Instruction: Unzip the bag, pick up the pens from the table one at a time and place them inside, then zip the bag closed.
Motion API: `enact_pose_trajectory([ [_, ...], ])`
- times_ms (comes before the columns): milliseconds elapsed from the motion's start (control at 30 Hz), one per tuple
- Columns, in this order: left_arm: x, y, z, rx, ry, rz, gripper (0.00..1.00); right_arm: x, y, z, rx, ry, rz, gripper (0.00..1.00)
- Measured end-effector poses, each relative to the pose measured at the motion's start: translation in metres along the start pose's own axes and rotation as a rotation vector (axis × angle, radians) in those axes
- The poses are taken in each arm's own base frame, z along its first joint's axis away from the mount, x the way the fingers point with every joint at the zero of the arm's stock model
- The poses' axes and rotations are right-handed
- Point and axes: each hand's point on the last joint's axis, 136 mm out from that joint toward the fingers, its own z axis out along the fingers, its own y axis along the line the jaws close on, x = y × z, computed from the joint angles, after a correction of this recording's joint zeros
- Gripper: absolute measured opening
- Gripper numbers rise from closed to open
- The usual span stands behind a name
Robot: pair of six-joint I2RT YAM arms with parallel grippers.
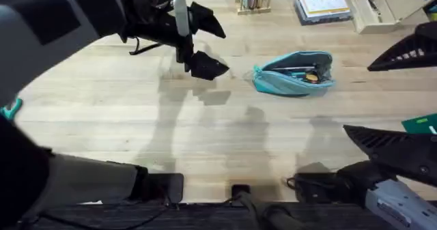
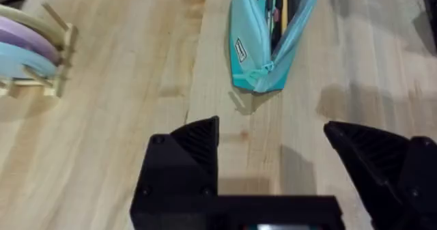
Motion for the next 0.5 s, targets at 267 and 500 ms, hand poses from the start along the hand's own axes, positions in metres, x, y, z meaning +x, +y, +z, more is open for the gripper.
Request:
enact_pose_trajectory([
  [267, 0.021, 0.002, 0.015, 0.048, 0.008, -0.048, 0.947, 0.000, -0.005, 0.006, -0.008, 0.022, 0.030, 0.998],
  [500, 0.029, 0.005, 0.019, 0.056, 0.013, -0.046, 0.947, -0.011, -0.026, 0.031, -0.046, 0.061, 0.106, 0.998],
])
